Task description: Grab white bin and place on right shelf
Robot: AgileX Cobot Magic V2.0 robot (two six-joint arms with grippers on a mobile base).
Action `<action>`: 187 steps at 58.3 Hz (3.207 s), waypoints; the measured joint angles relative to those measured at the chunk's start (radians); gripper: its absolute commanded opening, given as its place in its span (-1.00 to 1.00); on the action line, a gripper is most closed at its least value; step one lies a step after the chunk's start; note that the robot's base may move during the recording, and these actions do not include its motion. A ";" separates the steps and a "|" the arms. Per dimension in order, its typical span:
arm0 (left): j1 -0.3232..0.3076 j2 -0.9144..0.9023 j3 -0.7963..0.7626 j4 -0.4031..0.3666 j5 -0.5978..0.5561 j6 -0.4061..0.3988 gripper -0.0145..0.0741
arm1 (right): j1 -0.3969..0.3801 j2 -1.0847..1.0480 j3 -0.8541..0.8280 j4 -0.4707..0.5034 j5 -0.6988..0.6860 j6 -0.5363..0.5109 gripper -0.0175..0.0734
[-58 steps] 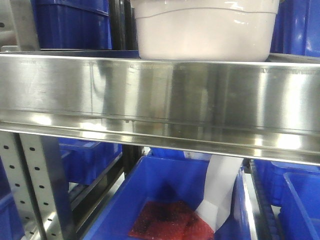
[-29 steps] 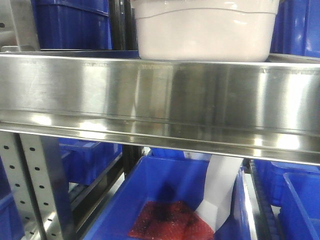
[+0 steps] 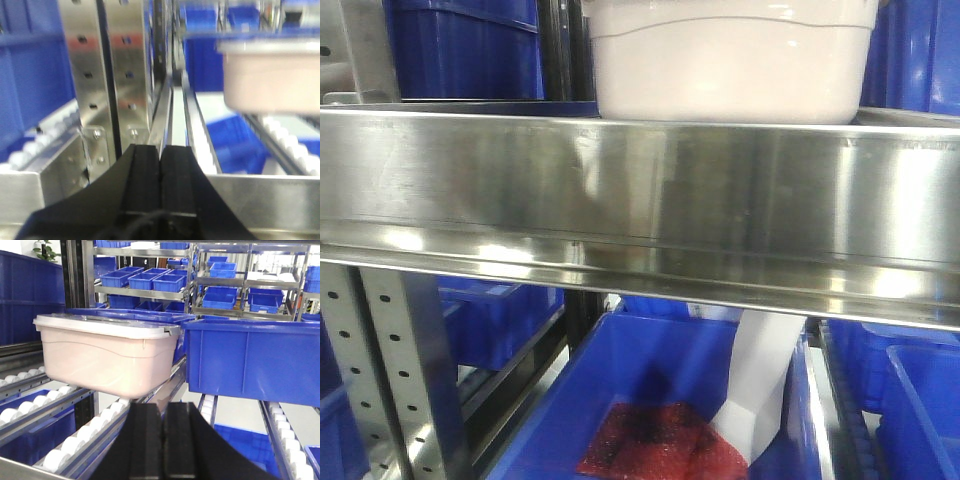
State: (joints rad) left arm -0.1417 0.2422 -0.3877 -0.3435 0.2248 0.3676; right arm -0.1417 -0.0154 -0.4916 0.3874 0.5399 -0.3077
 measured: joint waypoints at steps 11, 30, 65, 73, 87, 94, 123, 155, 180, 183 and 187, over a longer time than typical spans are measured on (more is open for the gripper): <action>0.000 -0.032 0.010 -0.019 -0.017 0.000 -0.94 | 0.000 0.000 0.001 0.000 -0.010 0.001 -0.46; 0.000 -0.032 0.010 -0.029 -0.021 0.000 -0.94 | 0.000 0.000 0.001 0.000 -0.013 0.004 -0.46; 0.069 -0.129 0.182 0.224 -0.025 -0.177 -0.94 | 0.000 0.000 0.002 0.000 -0.015 0.004 -0.46; 0.109 -0.189 0.311 0.224 -0.084 -0.183 -0.94 | 0.000 0.000 0.002 0.000 -0.015 0.004 -0.46; 0.111 -0.252 0.414 0.224 -0.168 -0.183 -0.94 | 0.000 0.000 0.002 0.000 -0.017 0.004 -0.46; 0.111 -0.252 0.416 0.224 -0.168 -0.183 -0.94 | 0.000 0.000 0.002 0.000 -0.017 0.004 -0.46; 0.114 -0.252 0.416 0.224 -0.167 -0.183 -0.94 | 0.000 0.000 0.002 0.000 -0.017 0.005 -0.46; 0.114 -0.252 0.416 0.224 -0.166 -0.183 -0.94 | 0.014 0.000 0.134 -0.170 -0.164 0.125 -0.46; 0.114 -0.252 0.416 0.224 -0.164 -0.183 -0.94 | 0.058 0.000 0.504 -0.230 -0.520 0.201 -0.46; 0.114 -0.252 0.416 0.224 -0.164 -0.183 -0.94 | 0.058 0.000 0.515 -0.224 -0.528 0.201 -0.46; 0.114 -0.252 0.416 0.224 -0.164 -0.183 -0.94 | 0.058 0.000 0.520 -0.222 -0.531 0.197 -0.46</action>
State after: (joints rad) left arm -0.0282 -0.0096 0.0284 -0.1199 0.0603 0.1845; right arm -0.0838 -0.0154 0.0287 0.1652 0.0092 -0.1108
